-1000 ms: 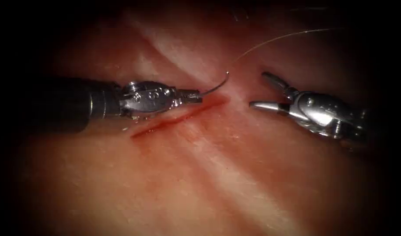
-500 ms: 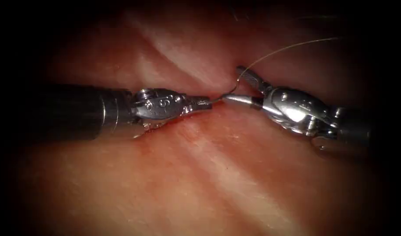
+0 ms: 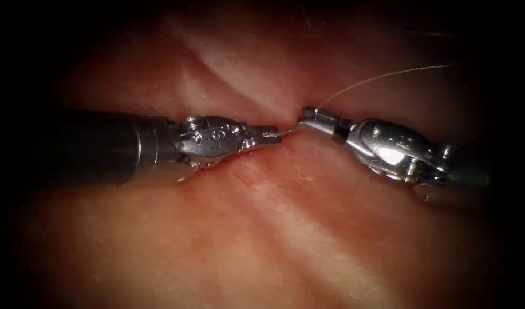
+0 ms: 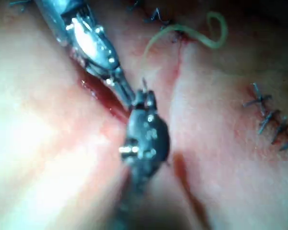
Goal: Wound Closure
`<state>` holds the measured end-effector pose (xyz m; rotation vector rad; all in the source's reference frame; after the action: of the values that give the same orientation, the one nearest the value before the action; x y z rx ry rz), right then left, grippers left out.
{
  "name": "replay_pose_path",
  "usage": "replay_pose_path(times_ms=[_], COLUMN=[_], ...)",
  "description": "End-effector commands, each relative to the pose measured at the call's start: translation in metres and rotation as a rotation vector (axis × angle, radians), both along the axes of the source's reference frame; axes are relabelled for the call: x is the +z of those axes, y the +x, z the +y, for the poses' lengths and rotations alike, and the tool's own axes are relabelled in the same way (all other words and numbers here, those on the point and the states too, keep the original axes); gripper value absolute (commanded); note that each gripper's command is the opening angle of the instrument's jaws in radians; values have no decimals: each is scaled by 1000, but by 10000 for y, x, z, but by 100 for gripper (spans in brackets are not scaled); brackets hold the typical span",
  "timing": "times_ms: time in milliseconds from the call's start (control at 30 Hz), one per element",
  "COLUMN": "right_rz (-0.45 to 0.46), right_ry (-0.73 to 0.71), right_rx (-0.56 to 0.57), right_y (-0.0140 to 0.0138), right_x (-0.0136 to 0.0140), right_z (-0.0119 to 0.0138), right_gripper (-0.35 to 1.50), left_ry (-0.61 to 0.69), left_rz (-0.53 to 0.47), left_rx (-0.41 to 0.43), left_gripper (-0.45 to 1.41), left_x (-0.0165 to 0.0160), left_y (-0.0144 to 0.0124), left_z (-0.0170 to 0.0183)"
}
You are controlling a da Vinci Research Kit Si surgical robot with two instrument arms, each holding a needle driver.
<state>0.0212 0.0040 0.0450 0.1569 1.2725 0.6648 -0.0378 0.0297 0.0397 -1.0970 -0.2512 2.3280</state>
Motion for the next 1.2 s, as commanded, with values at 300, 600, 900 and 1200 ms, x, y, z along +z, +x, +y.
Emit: replay_pose_path(times_ms=[300,600,900,1200], right_rz=[-19,-12,35,93], right_ry=[-70,-189,-320,-368], right_rx=[-80,-297,-548,-640], right_y=[6,8,24,32], right_x=[-2,3,2,-13], right_z=[15,29,35,23], right_gripper=[-35,-35,-35,-35], left_ry=[135,318,386,412], left_rz=[-47,-131,-149,-150], left_rx=[-23,-2,34,42], left_gripper=[67,106,111,104], left_x=[1,-22,-35,-22], left_y=[-8,-11,-5,-1], left_z=[-2,-4,14,34])
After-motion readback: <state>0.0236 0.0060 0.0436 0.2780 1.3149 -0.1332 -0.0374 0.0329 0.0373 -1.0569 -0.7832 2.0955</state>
